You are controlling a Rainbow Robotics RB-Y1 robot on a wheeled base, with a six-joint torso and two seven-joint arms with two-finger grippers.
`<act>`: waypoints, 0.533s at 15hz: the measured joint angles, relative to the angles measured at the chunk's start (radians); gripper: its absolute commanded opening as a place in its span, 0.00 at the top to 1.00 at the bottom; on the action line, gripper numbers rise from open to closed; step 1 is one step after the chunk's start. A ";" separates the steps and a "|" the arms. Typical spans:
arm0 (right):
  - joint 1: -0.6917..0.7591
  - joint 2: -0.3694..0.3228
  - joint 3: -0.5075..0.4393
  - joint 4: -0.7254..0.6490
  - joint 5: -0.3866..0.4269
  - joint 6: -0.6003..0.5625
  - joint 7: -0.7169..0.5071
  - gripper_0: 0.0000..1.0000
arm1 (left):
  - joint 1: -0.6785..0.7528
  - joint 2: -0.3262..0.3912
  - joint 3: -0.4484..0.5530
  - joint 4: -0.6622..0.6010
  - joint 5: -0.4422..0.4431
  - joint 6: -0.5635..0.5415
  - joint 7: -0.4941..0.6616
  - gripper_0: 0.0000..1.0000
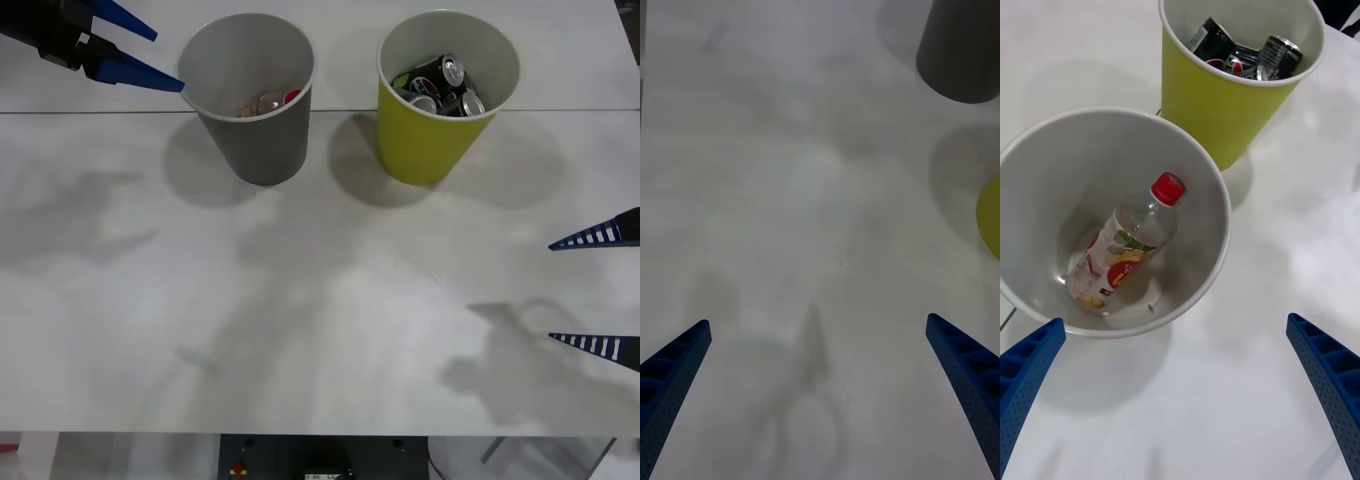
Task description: Put the can into the green bin and the plastic bottle into the gray bin
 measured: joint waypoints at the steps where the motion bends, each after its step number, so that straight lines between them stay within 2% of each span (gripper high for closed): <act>1: 0.000 0.000 0.000 0.000 0.000 0.000 0.000 0.00 | 0.072 0.002 0.061 -0.045 -0.005 0.000 -0.025 0.00; 4: 0.000 0.000 0.000 0.000 0.000 0.000 0.000 0.00 | 0.250 0.001 0.201 -0.174 -0.018 -0.002 -0.064 0.00; 8: 0.000 0.000 0.000 0.000 0.000 0.000 0.000 0.00 | 0.426 0.000 0.323 -0.332 -0.048 -0.002 -0.109 0.00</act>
